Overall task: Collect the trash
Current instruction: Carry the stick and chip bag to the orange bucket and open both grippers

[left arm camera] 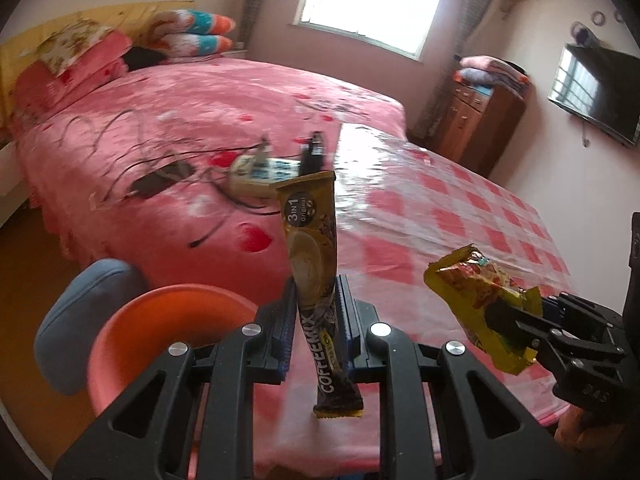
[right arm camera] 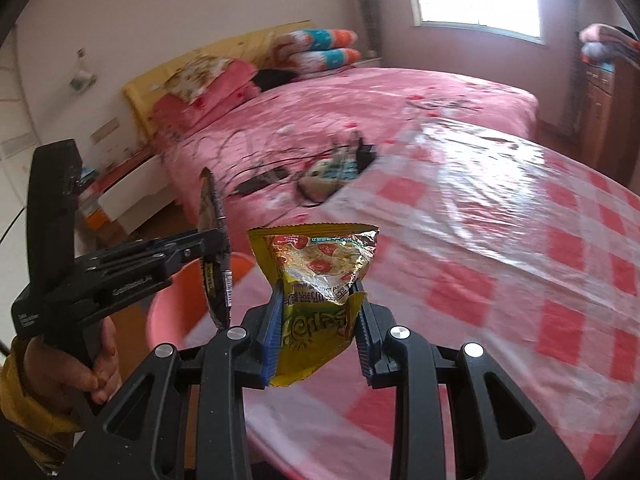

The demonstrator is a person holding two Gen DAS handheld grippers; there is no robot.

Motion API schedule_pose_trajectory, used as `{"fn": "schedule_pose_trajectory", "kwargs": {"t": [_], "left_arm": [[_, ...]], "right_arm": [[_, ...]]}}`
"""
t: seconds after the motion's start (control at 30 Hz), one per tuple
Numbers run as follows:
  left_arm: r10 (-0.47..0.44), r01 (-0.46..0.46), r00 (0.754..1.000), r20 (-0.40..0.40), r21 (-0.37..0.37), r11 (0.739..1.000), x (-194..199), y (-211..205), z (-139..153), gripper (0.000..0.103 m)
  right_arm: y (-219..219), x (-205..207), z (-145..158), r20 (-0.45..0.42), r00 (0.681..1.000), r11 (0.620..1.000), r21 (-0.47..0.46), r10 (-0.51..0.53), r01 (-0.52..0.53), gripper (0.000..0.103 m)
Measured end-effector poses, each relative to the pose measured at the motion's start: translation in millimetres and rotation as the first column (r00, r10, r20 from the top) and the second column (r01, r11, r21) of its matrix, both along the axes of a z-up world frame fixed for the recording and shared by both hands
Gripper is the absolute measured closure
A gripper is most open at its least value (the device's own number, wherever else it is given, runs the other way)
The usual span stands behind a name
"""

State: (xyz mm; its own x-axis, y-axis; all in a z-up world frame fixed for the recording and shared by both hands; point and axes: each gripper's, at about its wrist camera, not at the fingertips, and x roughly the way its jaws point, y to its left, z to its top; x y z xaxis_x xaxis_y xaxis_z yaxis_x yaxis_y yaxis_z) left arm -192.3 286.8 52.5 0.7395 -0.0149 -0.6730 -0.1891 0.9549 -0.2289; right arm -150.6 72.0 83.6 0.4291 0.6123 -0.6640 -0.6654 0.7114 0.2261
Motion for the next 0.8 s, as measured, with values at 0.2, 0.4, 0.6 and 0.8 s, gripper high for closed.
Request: {"fn": "schedule_pose_trajectory", "kwargs": {"t": [0.2,0.4,0.6,0.8], "left_arm": [[0.099,-0.1,0.995,-0.032,-0.022,0.995,-19,42,-13,0.082],[0.157,-0.16,0.985,-0.073,-0.032,0.987,-26,68,-33,0.082],[0.219,-0.225,0.969,-0.116,-0.038,0.974,-30,90,-52,0.082],[0.304,-0.306,0.946,-0.115,0.004,0.952,-40,107,-53,0.04]], "right_arm": [[46,-11,-2,0.007,0.994,0.994,-0.016,0.106,-0.106,0.07],[85,-17,-8,-0.004,0.983,0.983,-0.026,0.184,-0.184,0.07],[116,-21,-15,-0.012,0.969,0.968,-0.034,0.248,-0.248,0.069],[131,-18,-28,-0.064,0.962,0.964,0.002,0.267,-0.267,0.031]]}}
